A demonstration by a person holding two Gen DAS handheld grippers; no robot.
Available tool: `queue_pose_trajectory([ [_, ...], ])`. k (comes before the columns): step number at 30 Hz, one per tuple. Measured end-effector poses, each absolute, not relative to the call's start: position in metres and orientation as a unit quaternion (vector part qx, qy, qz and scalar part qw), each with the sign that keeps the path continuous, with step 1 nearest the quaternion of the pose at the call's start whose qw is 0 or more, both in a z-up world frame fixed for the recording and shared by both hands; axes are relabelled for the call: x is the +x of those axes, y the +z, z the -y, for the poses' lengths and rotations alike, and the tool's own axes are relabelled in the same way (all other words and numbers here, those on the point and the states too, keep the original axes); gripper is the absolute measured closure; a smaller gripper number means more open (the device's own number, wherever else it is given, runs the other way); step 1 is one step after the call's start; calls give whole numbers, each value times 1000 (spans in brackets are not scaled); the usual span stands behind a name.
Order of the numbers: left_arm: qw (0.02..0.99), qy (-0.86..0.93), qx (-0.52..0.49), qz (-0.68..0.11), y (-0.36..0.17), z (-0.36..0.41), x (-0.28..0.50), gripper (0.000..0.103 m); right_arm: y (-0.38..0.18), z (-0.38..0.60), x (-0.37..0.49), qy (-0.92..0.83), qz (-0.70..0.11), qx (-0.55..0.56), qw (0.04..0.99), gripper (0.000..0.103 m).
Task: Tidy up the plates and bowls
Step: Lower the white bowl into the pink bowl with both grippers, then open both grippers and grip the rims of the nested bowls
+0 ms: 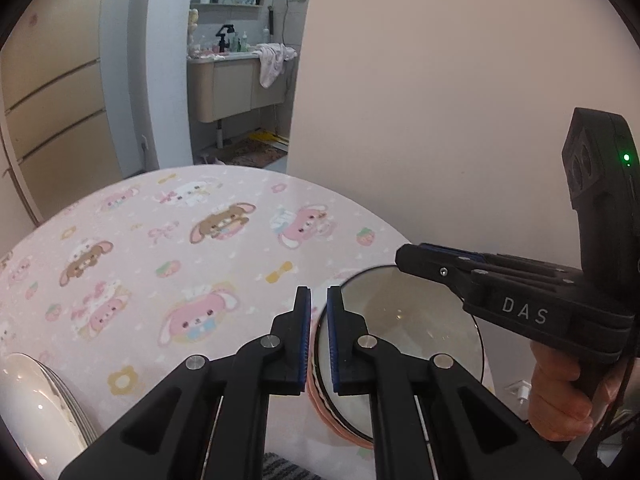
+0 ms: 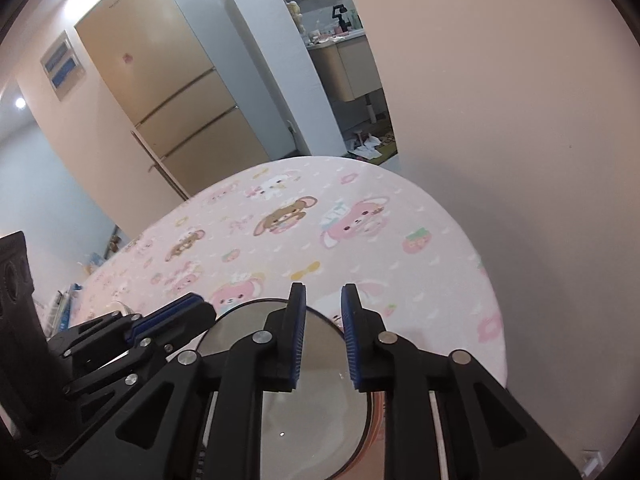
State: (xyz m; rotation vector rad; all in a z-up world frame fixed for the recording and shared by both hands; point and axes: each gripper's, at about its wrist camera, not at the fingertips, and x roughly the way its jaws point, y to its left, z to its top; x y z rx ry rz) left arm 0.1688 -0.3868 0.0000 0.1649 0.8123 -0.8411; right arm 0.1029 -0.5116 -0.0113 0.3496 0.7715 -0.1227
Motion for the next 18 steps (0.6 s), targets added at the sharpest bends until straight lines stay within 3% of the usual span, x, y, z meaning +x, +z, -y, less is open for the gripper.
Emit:
queue_pose_trajectory([
  [12,834,-382,113,-381,-6,385,157,93,-18,517,87,-78,-374,137,914,84],
  [13,837,-382,110,-377,-1,383,157,83,-13,518,81,-70,-368,141,917,80],
  [16,851,-377,89,-354,12,369,148,18,-1,517,65,-47,-354,156,921,62],
  [18,856,-380,88,-339,18,362,139,17,6,511,55,-45,-346,143,926,63],
])
